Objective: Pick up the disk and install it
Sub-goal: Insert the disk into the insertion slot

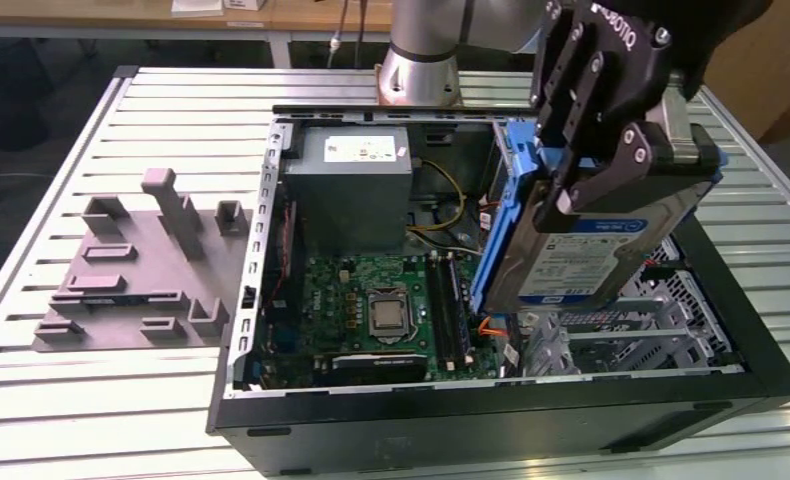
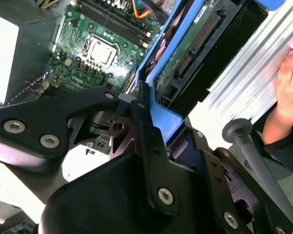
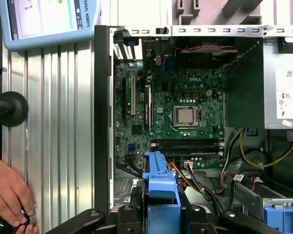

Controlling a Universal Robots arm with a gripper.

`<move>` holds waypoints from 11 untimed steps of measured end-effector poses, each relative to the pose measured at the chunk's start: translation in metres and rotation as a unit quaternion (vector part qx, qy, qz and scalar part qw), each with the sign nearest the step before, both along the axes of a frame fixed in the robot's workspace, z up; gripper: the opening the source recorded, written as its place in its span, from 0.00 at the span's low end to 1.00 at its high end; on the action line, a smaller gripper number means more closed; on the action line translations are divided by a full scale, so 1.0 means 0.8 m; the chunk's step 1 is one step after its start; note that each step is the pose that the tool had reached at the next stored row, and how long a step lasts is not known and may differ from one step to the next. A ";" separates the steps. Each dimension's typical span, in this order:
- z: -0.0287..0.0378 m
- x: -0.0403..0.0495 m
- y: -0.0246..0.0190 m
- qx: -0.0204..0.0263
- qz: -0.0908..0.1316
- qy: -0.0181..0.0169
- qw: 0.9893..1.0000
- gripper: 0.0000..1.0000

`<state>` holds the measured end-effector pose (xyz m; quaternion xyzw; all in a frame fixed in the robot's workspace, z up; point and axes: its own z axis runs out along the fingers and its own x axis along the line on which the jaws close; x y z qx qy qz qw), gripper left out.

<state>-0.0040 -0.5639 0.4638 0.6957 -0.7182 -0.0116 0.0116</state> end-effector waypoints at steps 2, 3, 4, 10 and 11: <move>-0.0012 0.007 -0.0002 0.000 0.000 0.000 1.000 0.36; -0.0018 0.011 -0.0002 0.000 0.000 0.000 1.000 0.36; -0.0023 0.015 -0.0003 0.000 0.000 0.000 1.000 0.36; -0.0051 0.030 -0.0003 0.000 0.000 0.000 1.000 0.36; -0.0052 0.030 -0.0003 0.000 0.000 0.000 1.000 0.36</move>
